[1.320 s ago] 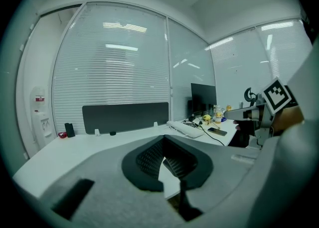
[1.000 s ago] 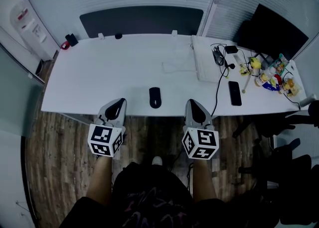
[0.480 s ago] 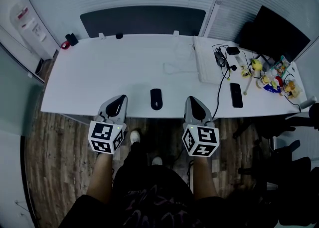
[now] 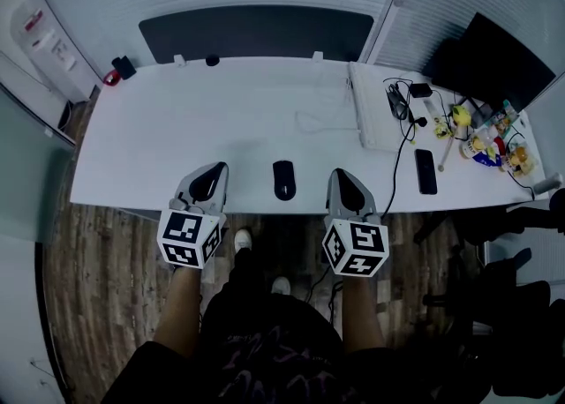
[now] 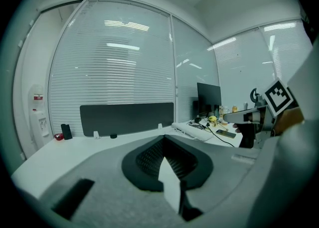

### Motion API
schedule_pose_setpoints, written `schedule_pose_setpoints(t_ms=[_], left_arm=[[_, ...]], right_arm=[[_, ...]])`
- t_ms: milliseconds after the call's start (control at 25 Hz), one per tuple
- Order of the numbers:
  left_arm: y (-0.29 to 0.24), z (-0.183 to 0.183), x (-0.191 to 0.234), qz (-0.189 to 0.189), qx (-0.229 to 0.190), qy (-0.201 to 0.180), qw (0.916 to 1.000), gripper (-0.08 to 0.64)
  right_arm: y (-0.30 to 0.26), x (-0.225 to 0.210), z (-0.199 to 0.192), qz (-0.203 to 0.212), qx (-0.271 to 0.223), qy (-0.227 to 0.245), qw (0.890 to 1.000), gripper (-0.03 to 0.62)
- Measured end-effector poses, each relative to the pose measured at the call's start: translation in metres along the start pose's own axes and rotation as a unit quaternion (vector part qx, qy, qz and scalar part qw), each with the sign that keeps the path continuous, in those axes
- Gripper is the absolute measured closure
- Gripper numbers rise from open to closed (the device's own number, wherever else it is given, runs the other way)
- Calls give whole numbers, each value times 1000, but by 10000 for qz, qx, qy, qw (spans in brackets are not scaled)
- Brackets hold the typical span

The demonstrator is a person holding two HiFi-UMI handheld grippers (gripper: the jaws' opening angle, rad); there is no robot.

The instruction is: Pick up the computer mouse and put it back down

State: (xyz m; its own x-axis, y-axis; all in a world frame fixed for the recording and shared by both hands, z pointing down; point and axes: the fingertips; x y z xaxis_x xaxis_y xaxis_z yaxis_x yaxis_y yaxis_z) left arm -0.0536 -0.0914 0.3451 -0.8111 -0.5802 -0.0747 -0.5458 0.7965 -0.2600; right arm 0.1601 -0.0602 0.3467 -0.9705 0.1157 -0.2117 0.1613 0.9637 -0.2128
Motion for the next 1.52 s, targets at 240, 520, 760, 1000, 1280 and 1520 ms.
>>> schedule_pose_setpoints(t_ms=[240, 520, 760, 1000, 1280, 1520], left_arm=[[-16, -7, 17, -61, 88, 65, 9999, 560], [-35, -21, 33, -112, 235, 161, 9995, 560], [-48, -34, 44, -132, 367, 261, 9989, 560], [-60, -45, 50, -171, 471, 348, 9981, 560], [-71, -64, 51, -238, 625, 453, 9967, 560], [-79, -82, 55, -252, 766, 560, 9952, 560]], right_arm=[[-25, 9, -5, 0, 116, -3, 9999, 581], [-54, 16, -18, 37, 317, 3, 9995, 581], [-75, 22, -27, 87, 476, 5, 9988, 581], [-91, 24, -41, 103, 660, -9, 9978, 581], [-105, 27, -60, 119, 873, -47, 9961, 581], [-115, 28, -81, 111, 1095, -102, 9939, 581]])
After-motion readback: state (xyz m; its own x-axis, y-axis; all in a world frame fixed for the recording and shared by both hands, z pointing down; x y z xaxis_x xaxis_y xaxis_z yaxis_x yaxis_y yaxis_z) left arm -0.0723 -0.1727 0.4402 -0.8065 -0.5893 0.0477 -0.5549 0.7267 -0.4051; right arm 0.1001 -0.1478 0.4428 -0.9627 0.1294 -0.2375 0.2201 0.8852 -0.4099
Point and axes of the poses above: the fingertips, and each gripper's own axes: y backward along the fingers, x to its left, z out of its top, and after that the axes turned 4 degrees about -y, right-handed
